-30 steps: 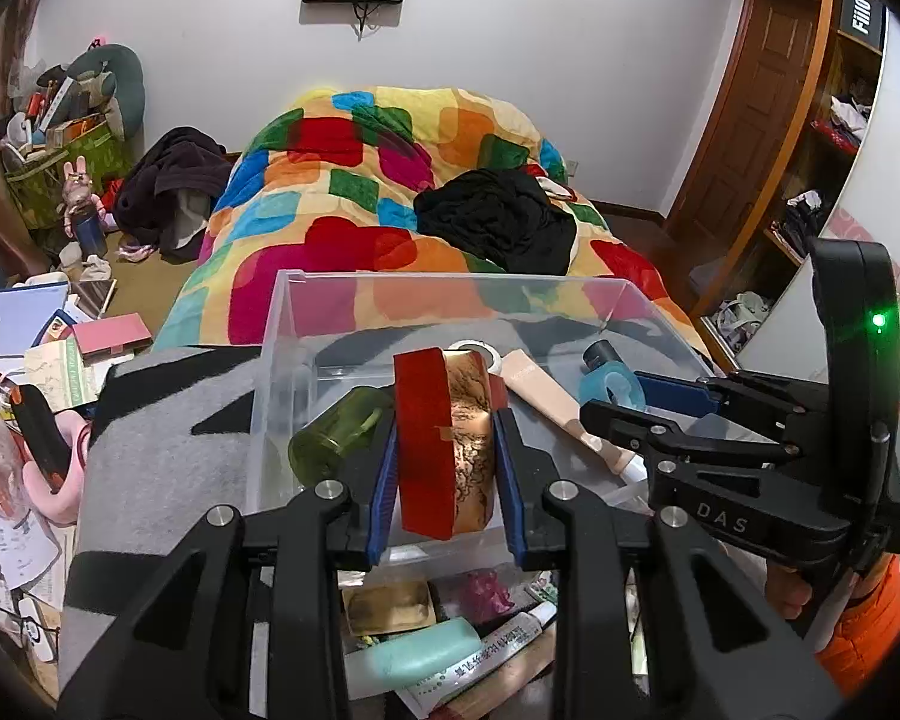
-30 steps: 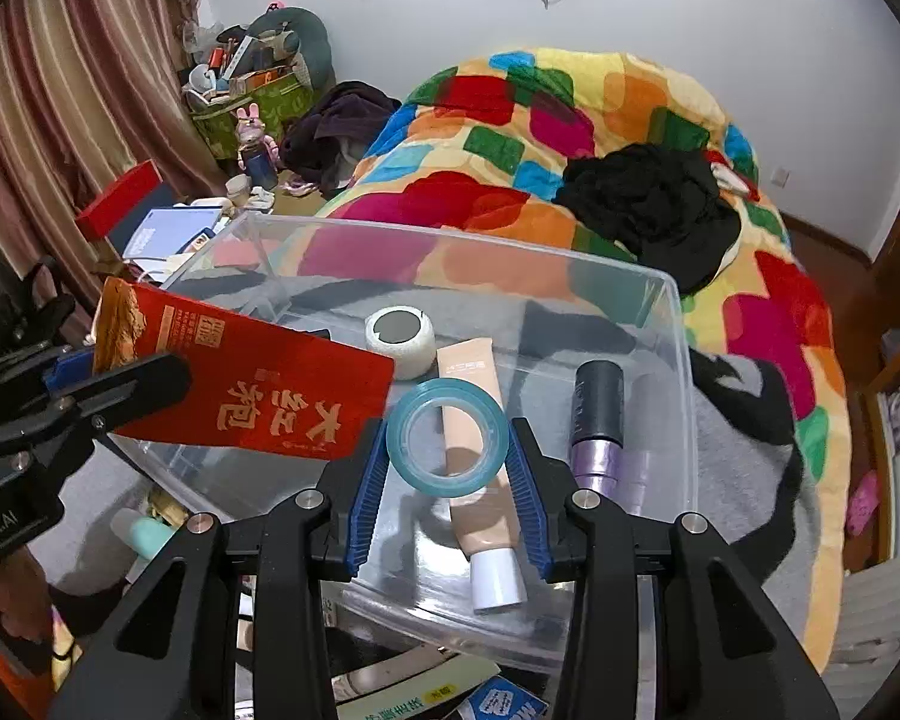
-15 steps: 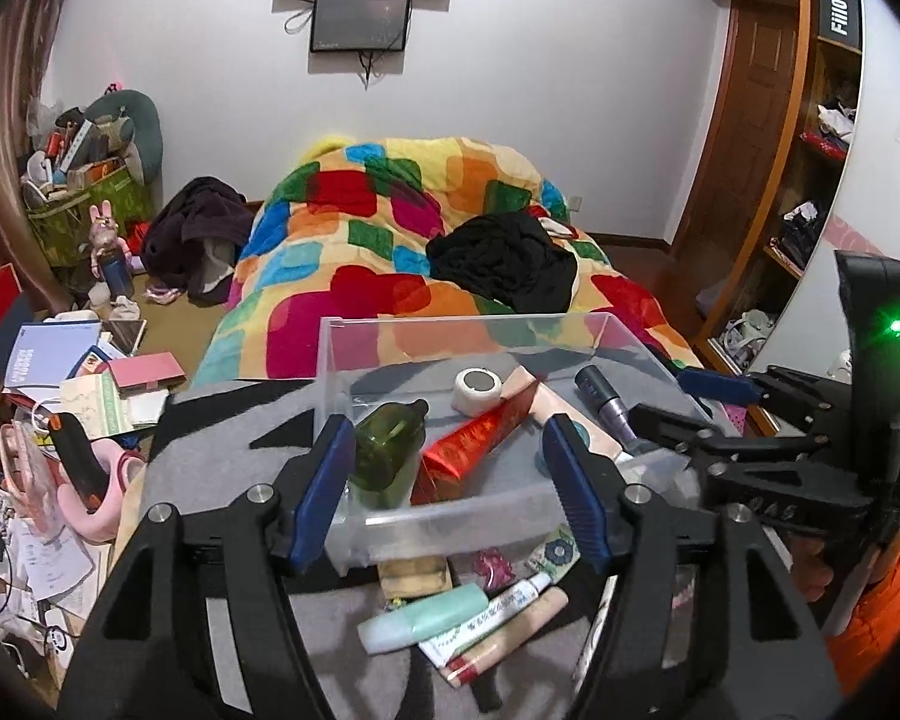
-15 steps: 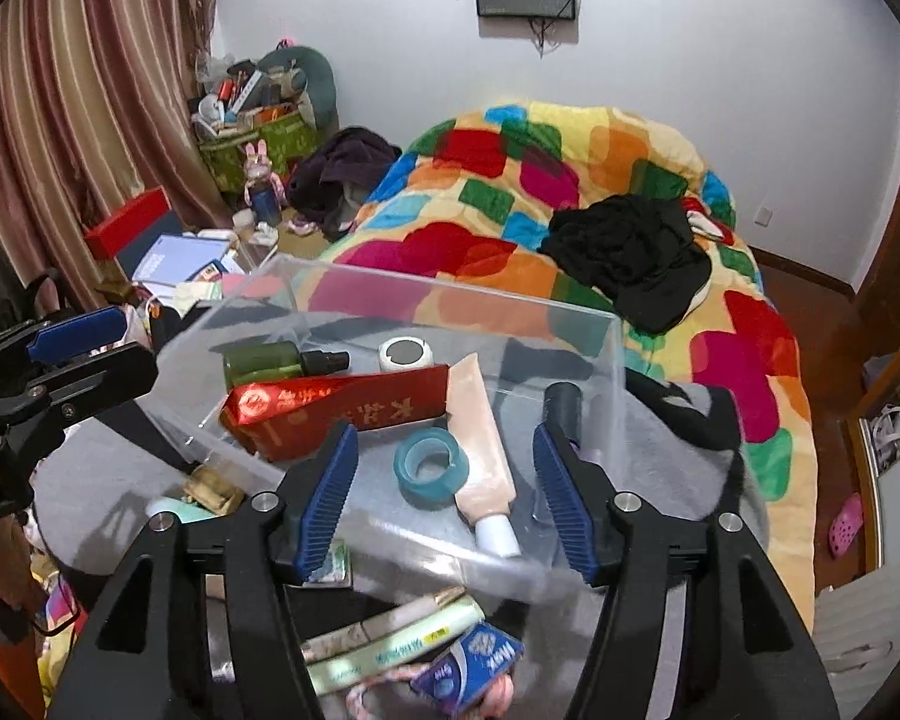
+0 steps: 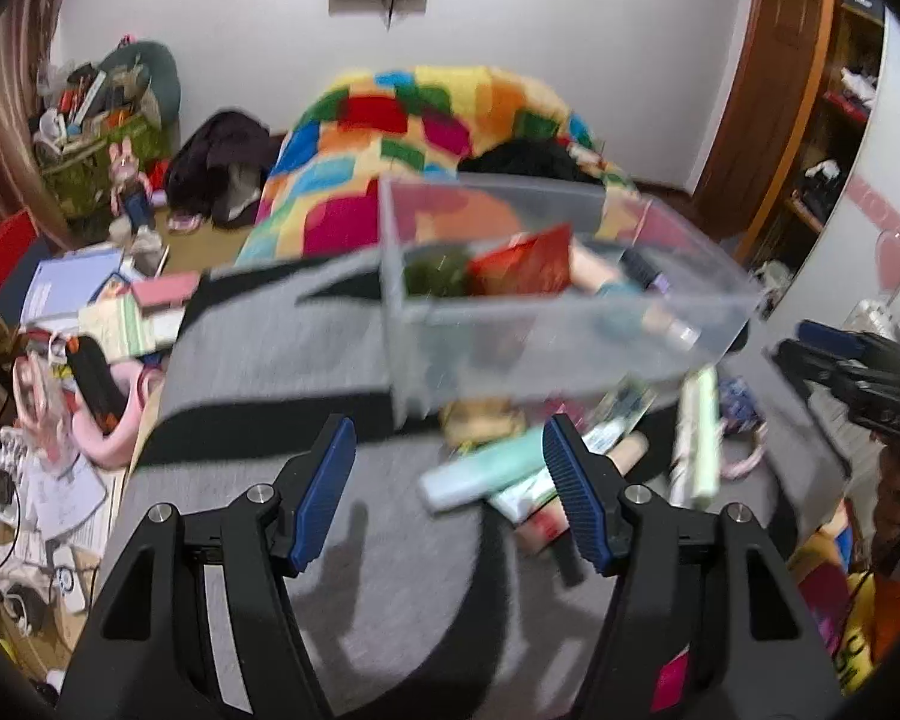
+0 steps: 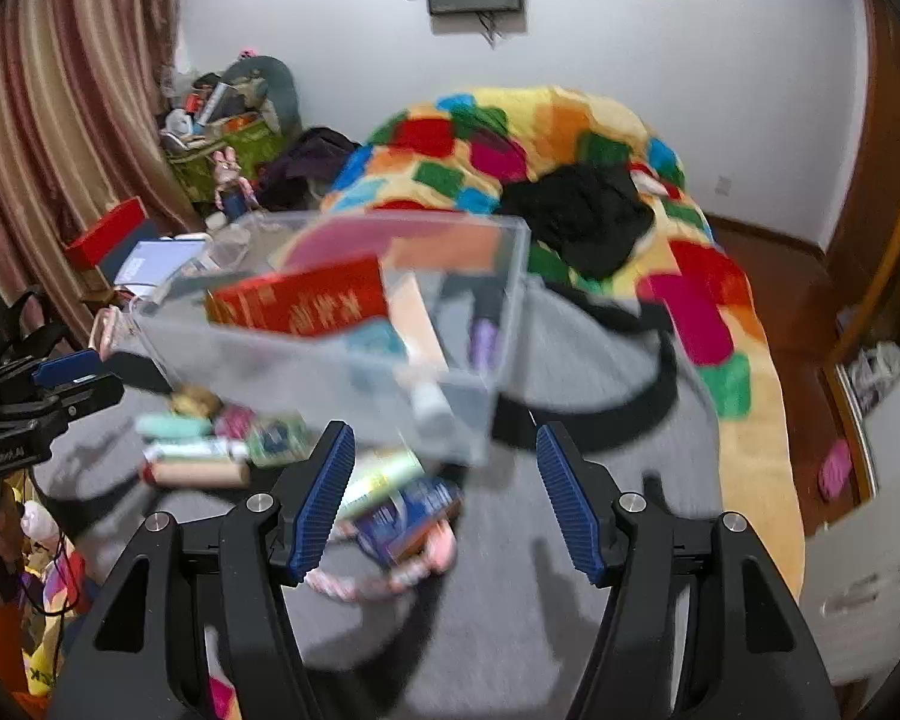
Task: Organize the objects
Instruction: 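Grasp the mint-green bottle with the left tool while the right tool grasps the braided bracelet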
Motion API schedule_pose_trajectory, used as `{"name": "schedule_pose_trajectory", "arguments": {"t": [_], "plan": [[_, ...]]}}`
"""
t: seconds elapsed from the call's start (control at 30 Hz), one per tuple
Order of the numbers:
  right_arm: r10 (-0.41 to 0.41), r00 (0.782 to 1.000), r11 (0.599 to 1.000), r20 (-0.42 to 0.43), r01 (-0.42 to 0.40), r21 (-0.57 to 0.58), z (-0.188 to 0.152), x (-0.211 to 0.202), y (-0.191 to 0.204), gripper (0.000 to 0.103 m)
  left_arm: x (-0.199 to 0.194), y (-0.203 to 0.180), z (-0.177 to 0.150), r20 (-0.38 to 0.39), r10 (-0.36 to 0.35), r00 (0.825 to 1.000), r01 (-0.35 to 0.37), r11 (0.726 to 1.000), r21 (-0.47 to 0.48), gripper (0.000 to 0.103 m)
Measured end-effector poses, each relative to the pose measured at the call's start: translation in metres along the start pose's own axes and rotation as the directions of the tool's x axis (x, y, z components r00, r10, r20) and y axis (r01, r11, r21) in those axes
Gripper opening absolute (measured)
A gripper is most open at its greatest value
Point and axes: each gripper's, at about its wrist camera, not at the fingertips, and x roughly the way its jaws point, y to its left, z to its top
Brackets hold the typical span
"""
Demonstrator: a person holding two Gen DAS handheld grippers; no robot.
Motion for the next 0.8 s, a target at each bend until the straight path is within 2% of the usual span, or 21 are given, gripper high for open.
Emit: {"name": "schedule_pose_trajectory", "arguments": {"t": [0.13, 0.23, 0.37, 0.5, 0.57, 0.63, 0.67, 0.73, 0.8], "plan": [[-0.006, 0.998, 0.999, -0.06, 0.008, 0.031, -0.02, 0.008, -0.012, 0.059, 0.018, 0.01, -0.007, -0.065, -0.004, 0.998, 0.004, 1.0, -0.005, 0.065], [0.01, 0.996, 0.998, -0.089, -0.005, 0.055, -0.032, 0.013, -0.018, 0.059, 0.03, 0.012, -0.007, -0.1, -0.055, 0.993, 0.054, 0.998, -0.017, 0.065], [0.05, 0.993, 0.997, -0.109, -0.042, 0.071, -0.035, 0.02, -0.015, 0.059, 0.044, 0.001, -0.006, -0.136, -0.108, 0.985, 0.11, 0.994, 0.008, 0.065], [0.058, 0.991, 0.998, -0.122, -0.053, 0.047, -0.035, 0.03, -0.006, 0.059, 0.05, -0.007, -0.004, -0.144, -0.129, 0.981, 0.132, 0.991, 0.012, 0.065], [0.065, 0.99, 0.997, -0.126, -0.061, 0.037, -0.036, 0.033, -0.002, 0.053, 0.049, -0.008, -0.005, -0.139, -0.139, 0.98, 0.142, 0.99, 0.007, 0.062], [0.057, 0.991, 0.998, -0.122, -0.054, 0.025, -0.037, 0.033, 0.0, 0.043, 0.047, -0.008, -0.006, -0.134, -0.155, 0.979, 0.157, 0.988, 0.003, 0.052], [0.058, 0.991, 0.998, -0.119, -0.056, 0.021, -0.037, 0.032, 0.001, 0.04, 0.045, -0.008, -0.007, -0.131, -0.158, 0.979, 0.16, 0.987, 0.001, 0.05], [0.078, 0.99, 0.997, -0.119, -0.075, 0.025, -0.037, 0.032, 0.001, 0.026, 0.042, -0.008, -0.01, -0.127, -0.161, 0.979, 0.162, 0.987, -0.002, 0.044], [0.082, 0.99, 0.996, -0.118, -0.08, 0.025, -0.038, 0.031, 0.0, 0.017, 0.039, -0.006, -0.012, -0.128, -0.168, 0.977, 0.168, 0.986, -0.013, 0.038]]}}
